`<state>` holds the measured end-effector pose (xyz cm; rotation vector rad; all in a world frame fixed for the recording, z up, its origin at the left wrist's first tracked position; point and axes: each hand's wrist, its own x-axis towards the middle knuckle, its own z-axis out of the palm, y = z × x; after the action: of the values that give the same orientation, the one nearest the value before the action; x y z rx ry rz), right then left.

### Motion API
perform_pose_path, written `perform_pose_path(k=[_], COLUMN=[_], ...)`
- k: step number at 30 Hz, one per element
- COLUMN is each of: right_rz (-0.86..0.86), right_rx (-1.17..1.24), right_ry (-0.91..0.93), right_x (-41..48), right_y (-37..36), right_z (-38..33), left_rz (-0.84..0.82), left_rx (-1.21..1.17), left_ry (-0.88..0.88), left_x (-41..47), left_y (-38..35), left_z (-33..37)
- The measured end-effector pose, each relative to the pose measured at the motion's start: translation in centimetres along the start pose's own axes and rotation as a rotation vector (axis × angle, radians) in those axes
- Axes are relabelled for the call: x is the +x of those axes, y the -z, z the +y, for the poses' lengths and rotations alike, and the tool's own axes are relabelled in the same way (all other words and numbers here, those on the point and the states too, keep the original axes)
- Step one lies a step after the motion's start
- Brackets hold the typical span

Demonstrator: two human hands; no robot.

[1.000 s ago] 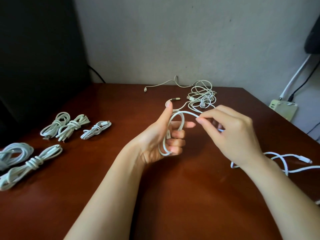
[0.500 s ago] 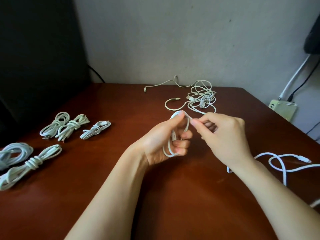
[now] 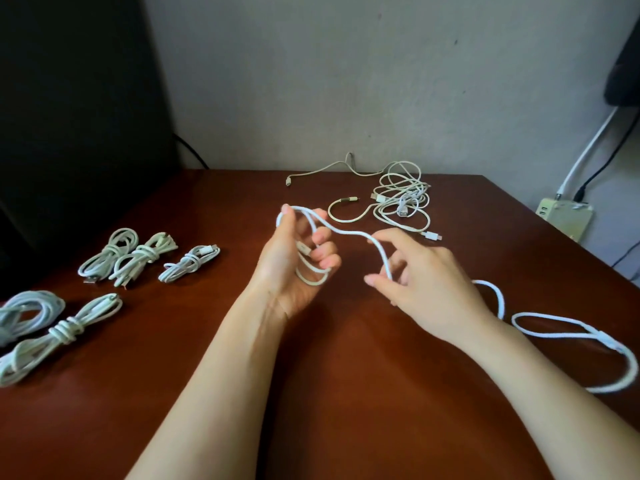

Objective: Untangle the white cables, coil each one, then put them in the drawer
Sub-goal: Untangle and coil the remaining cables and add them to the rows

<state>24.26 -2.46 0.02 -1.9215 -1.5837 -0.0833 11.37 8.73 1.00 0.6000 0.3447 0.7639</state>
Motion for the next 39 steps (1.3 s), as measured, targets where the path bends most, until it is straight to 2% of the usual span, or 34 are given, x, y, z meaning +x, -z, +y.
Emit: perform_pose_path(k=[2,4,6,11,14,17,20,27,33,36,39], right_rz=[-0.098,-0.111,-0.054,0.231,0.275,0.248,0.196,-0.067,-0.188,-0.16,-0.025], right_rx=[-0.084,-0.106,-0.113,-0.195,-0.228,-0.245,-0.245,-0.206,-0.186,-0.247,-0.242], right_ry=[0.004,0.04,0.084,0.225,0.245,0.265,0.282,0.242,0.244,0.301,0.373], right_x=[-0.2,-0.3,-0.3,-0.2,0.0,0.0,-0.2,-0.6,-0.5,-0.4,-0.5], right_y=[0.0,-0.1,-0.1,0.1,0.2,0.2,0.0,0.0,-0.7,-0.8,-0.4], right_z=[-0.3,-0.3,-0.3,0.2,0.6,0.6,0.1,-0.6,-0.5,0.1,-0.3], left_rz=[0.107,0.179,0.222,0.269,0.309,0.37,0.402,0.407,0.483,0.547,0.583], left_rx=[-0.047,-0.064,-0.024,0.157,0.24,0.346,0.355,0.067,0.006,0.062,0.094], left_ry=[-0.061,-0.101,-0.126,-0.107,-0.066,-0.038,-0.046,-0.166,-0.303,-0.399,-0.453], left_x=[0.3,0.5,0.6,0.4,0.2,0.1,0.1,0.8,0.8,0.8,1.0], left_y=[0.5,0.9,1.2,0.7,0.1,-0.2,-0.2,0.4,0.8,1.1,1.4], left_z=[0.4,0.7,0.9,0.5,0.3,0.3,0.2,0.6,1.1,1.4,1.5])
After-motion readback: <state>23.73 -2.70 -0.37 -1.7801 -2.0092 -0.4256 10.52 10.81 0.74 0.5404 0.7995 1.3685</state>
